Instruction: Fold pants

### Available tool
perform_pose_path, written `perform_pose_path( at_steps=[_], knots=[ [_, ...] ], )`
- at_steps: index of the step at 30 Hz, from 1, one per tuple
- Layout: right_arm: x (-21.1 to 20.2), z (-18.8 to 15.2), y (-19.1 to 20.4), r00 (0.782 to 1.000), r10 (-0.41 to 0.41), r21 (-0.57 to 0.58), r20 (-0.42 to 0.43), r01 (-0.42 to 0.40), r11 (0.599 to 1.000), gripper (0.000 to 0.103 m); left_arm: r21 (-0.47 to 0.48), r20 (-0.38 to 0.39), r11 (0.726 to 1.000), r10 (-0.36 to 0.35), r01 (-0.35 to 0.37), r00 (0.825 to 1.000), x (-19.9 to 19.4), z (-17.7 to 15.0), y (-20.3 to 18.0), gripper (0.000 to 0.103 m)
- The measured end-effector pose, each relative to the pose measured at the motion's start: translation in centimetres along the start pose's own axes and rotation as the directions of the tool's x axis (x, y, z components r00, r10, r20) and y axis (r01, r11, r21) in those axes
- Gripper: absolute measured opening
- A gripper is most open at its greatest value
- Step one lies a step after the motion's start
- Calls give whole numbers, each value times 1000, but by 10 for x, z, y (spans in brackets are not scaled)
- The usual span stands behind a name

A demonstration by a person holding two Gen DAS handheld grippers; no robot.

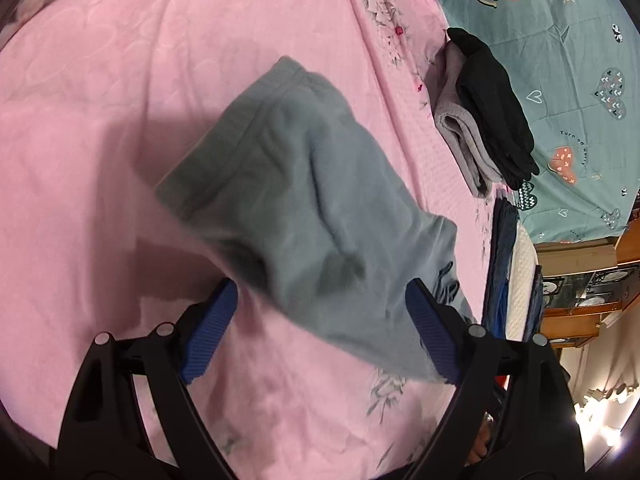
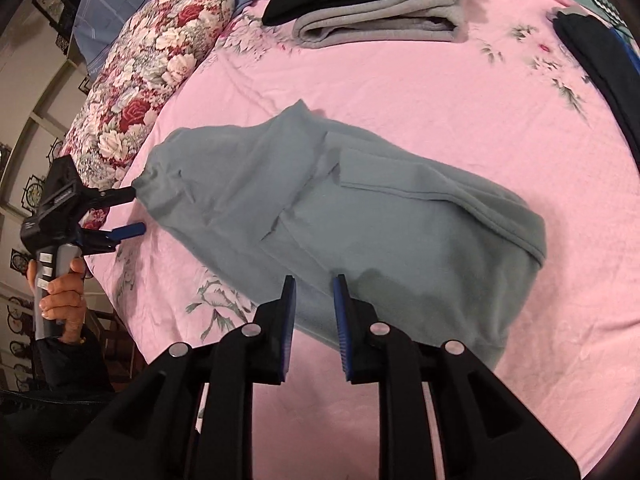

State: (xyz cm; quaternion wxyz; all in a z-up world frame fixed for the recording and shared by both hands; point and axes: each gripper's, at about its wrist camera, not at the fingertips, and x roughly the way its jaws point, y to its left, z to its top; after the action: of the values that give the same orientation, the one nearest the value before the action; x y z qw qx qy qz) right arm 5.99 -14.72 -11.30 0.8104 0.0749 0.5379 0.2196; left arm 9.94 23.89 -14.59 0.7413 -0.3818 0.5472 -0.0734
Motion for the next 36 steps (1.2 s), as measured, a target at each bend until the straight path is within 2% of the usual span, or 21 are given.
perform_pose_path(
  at_steps=[6, 9, 10, 11, 13, 17, 21, 28, 33, 36],
  knots=[
    [-6, -9, -17, 1000, 19, 57, 12, -19, 998, 20, -38, 74, 999, 30, -27, 997, 5, 16, -2, 85],
    [-7, -10, -24, 1000, 25, 82, 15, -26, 996, 20, -31, 108, 996, 85, -82, 990, 11, 31, -2, 52],
    [-6, -10, -25, 1000, 26, 86, 15, -27, 996, 20, -31, 116, 994, 104, -101, 988, 11, 33, -2, 12],
    [-6, -9, -25, 1000, 24, 85, 14, -25, 996, 20, -14, 111, 994, 108, -107, 988, 13, 35, -2, 9],
    [-7, -7, -23, 1000, 7, 70, 13, -8, 998, 20, -16, 150, 995, 104, -103, 983, 11, 31, -2, 8],
    [-4, 0, -13, 1000, -18, 47, 10, 17, 999, 20, 72, 274, 987, 121, -146, 954, -11, 11, -20, 8],
    [17, 30, 14, 1000, 13, -33, -15, -14, 999, 20, 117, 339, 984, 89, -136, 937, -35, -2, -34, 8],
    [80, 80, 60, 999, -22, -148, -48, 14, 989, 16, 165, 359, 973, 91, -159, 929, -45, -7, -45, 8],
    [110, 83, 66, 995, -45, -158, -94, 30, 987, 15, 162, 344, 973, 98, -162, 934, -40, -3, -43, 8],
    [107, 81, 69, 996, -69, -186, -65, 55, 981, 15, 170, 347, 970, 105, -173, 932, -40, -5, -48, 8]
  ],
)
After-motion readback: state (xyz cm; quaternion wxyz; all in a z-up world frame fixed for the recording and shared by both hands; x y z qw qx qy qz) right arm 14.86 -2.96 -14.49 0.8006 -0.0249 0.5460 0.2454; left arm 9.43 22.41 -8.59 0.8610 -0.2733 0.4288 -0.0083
